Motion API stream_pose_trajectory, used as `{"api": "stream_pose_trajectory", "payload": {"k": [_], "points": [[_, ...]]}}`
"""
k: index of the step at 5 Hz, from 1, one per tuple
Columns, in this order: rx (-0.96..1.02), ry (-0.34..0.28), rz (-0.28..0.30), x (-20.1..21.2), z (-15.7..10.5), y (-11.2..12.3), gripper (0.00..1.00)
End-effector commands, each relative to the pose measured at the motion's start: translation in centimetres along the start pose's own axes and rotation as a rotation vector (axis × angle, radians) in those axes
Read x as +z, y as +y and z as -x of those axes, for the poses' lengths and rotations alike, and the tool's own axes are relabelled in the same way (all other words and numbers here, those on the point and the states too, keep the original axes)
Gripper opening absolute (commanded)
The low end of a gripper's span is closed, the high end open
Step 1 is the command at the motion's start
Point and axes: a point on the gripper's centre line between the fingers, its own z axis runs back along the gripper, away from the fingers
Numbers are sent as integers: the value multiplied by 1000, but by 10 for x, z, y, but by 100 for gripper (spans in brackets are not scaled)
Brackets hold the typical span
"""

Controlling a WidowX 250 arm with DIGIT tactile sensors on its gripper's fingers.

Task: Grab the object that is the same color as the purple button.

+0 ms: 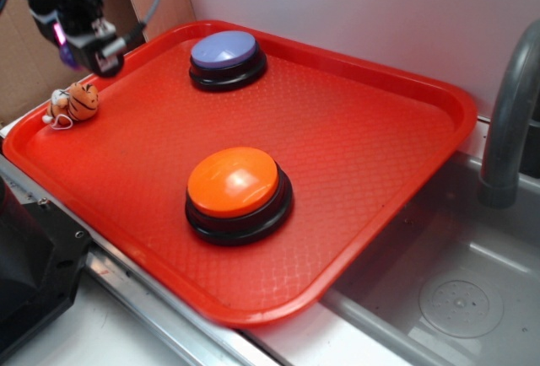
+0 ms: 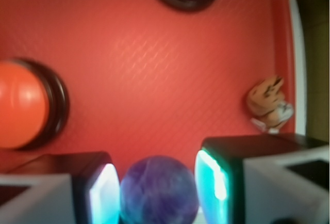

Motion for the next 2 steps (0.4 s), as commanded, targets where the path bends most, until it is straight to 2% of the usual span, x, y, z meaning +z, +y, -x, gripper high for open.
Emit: {"api": "stream_pose_trajectory", "payload": {"k": [1,2], "points": [[41,-156,26,47,-21,26,0],[37,-146,22,45,-22,25,0]]}}
